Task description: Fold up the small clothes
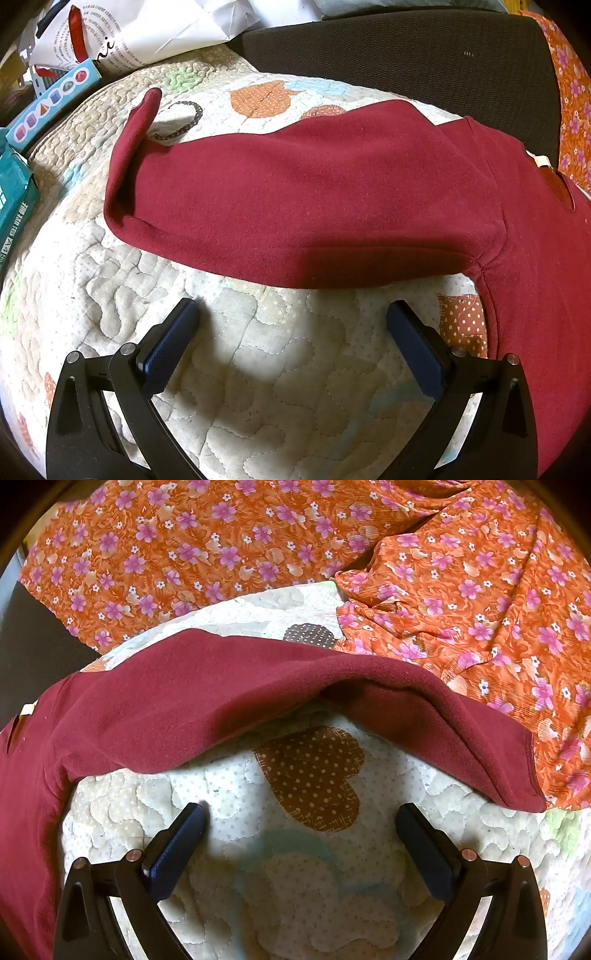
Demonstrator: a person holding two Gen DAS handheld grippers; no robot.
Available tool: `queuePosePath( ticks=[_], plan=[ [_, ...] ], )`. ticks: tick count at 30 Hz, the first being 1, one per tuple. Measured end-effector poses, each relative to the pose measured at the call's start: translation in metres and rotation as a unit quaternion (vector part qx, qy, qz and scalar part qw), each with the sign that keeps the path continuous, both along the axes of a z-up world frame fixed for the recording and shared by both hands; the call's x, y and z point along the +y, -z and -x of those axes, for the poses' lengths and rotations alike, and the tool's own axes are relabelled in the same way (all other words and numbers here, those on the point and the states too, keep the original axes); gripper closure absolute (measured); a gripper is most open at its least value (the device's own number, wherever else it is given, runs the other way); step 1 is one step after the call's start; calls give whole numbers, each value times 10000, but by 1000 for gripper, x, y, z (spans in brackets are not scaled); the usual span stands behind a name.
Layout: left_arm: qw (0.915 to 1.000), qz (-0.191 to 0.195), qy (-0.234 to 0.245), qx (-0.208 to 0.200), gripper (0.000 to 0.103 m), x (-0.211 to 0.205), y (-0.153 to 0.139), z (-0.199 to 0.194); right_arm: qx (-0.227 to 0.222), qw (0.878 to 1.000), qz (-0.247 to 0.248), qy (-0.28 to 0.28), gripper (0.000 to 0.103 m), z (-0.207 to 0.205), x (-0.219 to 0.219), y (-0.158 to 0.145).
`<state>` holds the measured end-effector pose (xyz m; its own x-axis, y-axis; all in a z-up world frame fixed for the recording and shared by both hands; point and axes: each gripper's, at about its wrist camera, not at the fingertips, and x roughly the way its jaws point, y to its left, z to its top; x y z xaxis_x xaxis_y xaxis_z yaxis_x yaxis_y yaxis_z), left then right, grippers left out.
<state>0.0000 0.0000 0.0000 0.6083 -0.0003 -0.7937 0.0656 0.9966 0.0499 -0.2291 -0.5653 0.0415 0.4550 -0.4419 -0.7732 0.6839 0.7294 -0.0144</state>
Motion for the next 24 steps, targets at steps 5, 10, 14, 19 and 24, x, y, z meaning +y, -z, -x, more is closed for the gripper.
queuePosePath(
  ticks=[5, 10, 14, 19, 24],
  plan=[
    [10000, 20, 1, -7, 1, 0, 0, 0, 0, 10000, 4, 0, 0, 0, 0, 0],
    [10000, 10, 0, -10, 1, 0, 0, 0, -6, 10000, -4, 0, 0, 1, -1, 0],
    [10000, -45, -3, -23, 1, -3, 1, 1, 0, 10000, 1, 0, 0, 0, 0, 0],
    [9999, 31, -74, 150, 1, -7, -2, 4, 39, 10000, 60, 7, 1, 2, 0, 0],
    [9997, 178, 82, -138, 1, -16, -21, 21, 154, 9997, -159, 90, 1, 11, 8, -5]
  ],
)
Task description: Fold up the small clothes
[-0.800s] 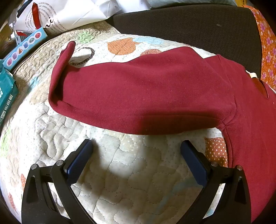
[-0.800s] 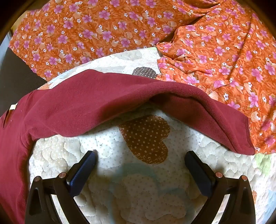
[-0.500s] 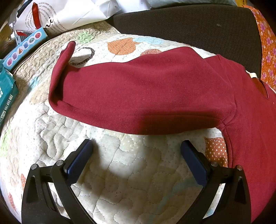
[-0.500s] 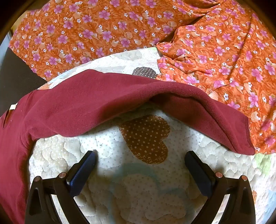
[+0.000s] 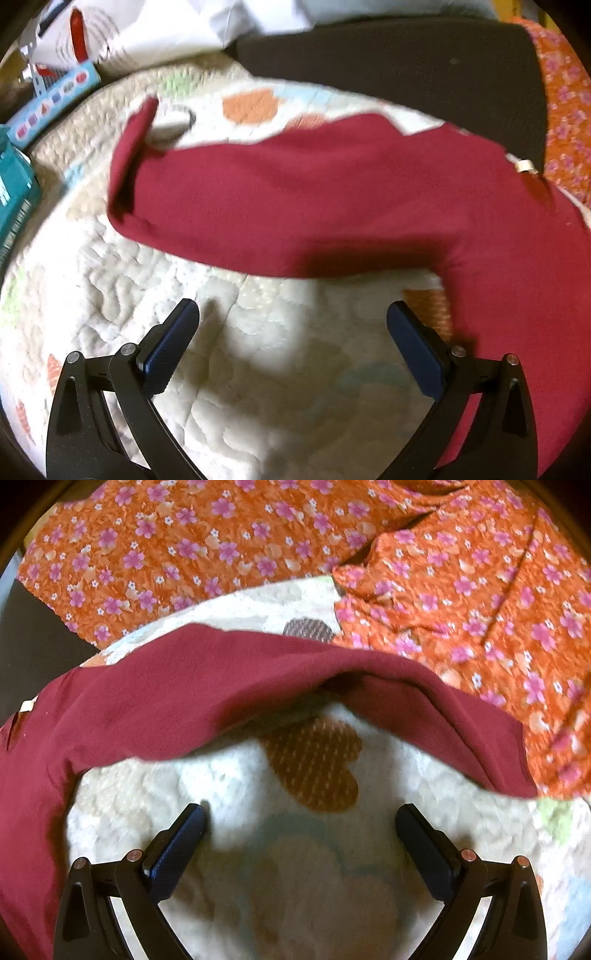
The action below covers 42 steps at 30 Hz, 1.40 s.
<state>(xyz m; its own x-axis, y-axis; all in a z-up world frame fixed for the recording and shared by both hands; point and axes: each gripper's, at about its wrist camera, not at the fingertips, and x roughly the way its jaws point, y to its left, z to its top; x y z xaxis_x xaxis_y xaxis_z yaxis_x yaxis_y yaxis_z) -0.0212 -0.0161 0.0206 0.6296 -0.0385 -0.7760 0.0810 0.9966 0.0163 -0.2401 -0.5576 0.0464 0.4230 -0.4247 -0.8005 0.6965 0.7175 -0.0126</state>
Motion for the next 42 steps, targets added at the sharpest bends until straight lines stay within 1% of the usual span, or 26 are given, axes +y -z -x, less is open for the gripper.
queuePosePath(
  ticks=[1, 2, 4, 7, 9, 11, 13, 16, 18, 20, 25, 27, 33, 38, 42],
  plan=[
    [9999, 40, 71, -136, 1, 2, -9, 5, 52, 9998, -164, -32, 2, 4, 6, -5],
    [9996, 76, 149, -228, 1, -1, -15, 10, 12, 9997, -220, -111, 3, 6, 12, -9],
    [9988, 147, 293, -371, 1, -8, -28, 19, -59, 9995, -184, -231, 3, 0, 28, -21],
    [9975, 111, 438, -539, 1, -17, -39, 31, -436, 9977, -92, -514, 3, 1, 62, -50],
    [9971, 37, 484, -587, 1, -21, -43, 30, -585, 9959, -111, -685, 3, -3, 82, -61],
    [9964, -58, 511, -678, 1, -25, -47, 35, -736, 9927, -182, -935, 3, -6, 111, -73],
    [9956, -21, 594, -725, 1, -30, -50, 40, -793, 9896, -255, -1170, 3, -16, 138, -79],
    [9945, 41, 688, -790, 1, -35, -56, 45, -806, 9850, -340, -1486, 3, -27, 174, -81],
    [9935, 16, 748, -855, 1, -39, -59, 48, -725, 9826, -308, -1682, 3, -33, 196, -78],
    [9929, -2, 789, -885, 1, -39, -55, 52, -610, 9807, -246, -1841, 3, -42, 211, -76],
    [9923, 61, 857, -890, 1, -46, -54, 54, -527, 9762, -126, -2099, 3, -50, 237, -74],
    [9922, 58, 872, -883, 1, -49, -53, 55, -508, 9758, -140, -2123, 3, -53, 240, -74],
    [9918, 6, 933, -871, 1, -51, -52, 54, -579, 9758, -306, -2085, 3, -61, 247, -78],
    [9920, -34, 933, -844, 1, -53, -51, 54, -614, 9770, -296, -2022, 3, -67, 251, -80],
    [9929, -46, 876, -800, 1, -53, -49, 52, -642, 9778, -456, -1939, 3, -71, 250, -78]
  ],
)
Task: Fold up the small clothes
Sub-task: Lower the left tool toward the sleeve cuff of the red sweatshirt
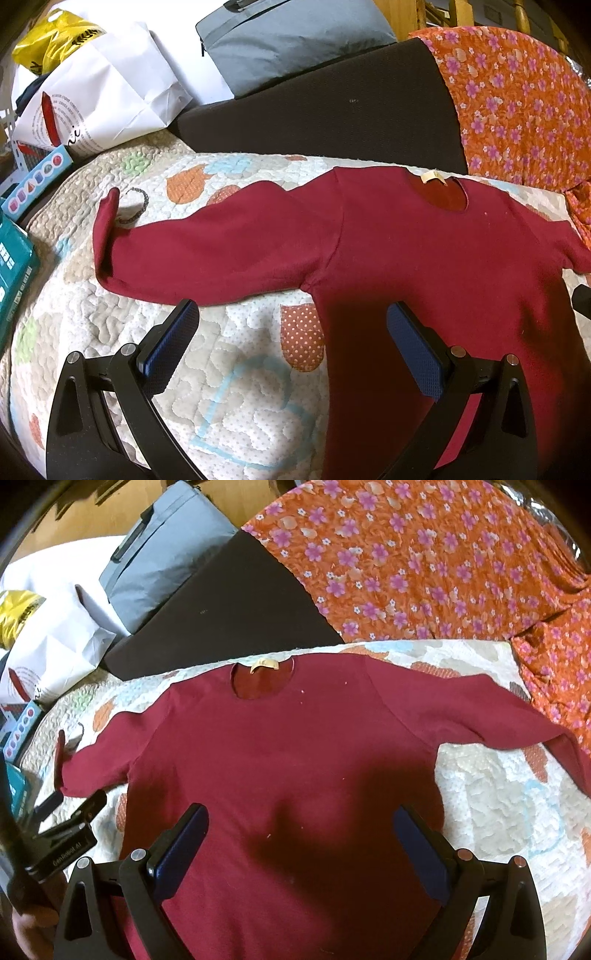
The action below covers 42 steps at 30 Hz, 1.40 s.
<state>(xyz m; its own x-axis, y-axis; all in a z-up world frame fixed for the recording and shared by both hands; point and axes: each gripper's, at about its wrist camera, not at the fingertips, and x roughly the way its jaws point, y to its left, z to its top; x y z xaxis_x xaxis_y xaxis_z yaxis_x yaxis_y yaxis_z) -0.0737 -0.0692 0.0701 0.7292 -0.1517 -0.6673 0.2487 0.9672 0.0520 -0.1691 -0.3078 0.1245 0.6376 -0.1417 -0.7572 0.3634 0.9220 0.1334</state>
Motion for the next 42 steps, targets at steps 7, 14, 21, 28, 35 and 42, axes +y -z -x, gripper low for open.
queuePosePath(
  ticks=[7, 14, 21, 28, 35, 42],
  plan=[
    [10000, -22, 68, 10, 1, -3, 2, 0, 8, 9999, -53, 157, 3, -6, -5, 3],
    [9999, 1, 146, 51, 1, -6, 4, -1, 106, 9999, 72, 100, 3, -11, -3, 10],
    [9999, 6, 122, 85, 1, -7, 6, -3, 78, 9999, -64, 75, 3, -15, -3, 17],
    [9999, -7, 114, 112, 1, -7, 8, -5, 122, 9999, -24, -37, 3, -21, 4, 22],
    [9999, -5, 54, 140, 1, -4, 11, -10, 135, 9997, -13, -194, 3, -27, 14, 25],
    [9997, 86, -142, 198, 1, 8, 13, -20, 236, 9991, 54, -359, 3, -36, 26, 32]
  ],
)
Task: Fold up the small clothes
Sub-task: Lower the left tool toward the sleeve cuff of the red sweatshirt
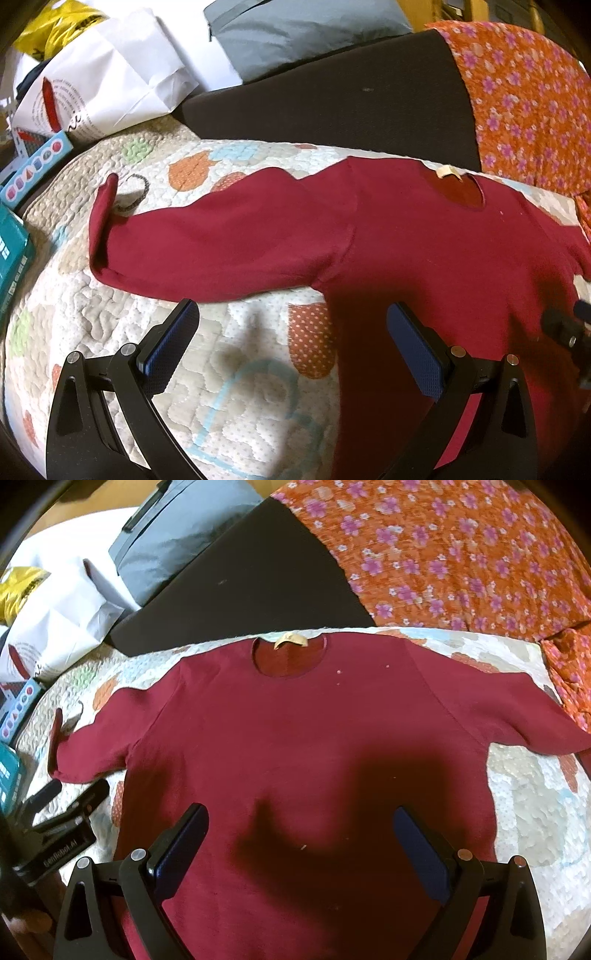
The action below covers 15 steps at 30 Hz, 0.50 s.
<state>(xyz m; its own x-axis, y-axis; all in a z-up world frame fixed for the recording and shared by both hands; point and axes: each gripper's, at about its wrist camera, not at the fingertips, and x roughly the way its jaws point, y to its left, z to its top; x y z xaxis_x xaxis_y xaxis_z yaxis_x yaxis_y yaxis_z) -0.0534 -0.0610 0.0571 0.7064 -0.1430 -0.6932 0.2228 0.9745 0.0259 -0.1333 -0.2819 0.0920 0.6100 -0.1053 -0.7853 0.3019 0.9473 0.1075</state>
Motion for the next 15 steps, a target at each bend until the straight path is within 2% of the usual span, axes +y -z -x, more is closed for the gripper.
queuePosePath(
  ticks=[5, 15],
  plan=[
    [9999, 33, -139, 21, 1, 5, 1, -4, 92, 9999, -14, -102, 3, -7, 8, 8],
    [9999, -20, -123, 25, 1, 3, 1, -4, 74, 9999, 23, -129, 3, -10, 12, 9]
  ],
)
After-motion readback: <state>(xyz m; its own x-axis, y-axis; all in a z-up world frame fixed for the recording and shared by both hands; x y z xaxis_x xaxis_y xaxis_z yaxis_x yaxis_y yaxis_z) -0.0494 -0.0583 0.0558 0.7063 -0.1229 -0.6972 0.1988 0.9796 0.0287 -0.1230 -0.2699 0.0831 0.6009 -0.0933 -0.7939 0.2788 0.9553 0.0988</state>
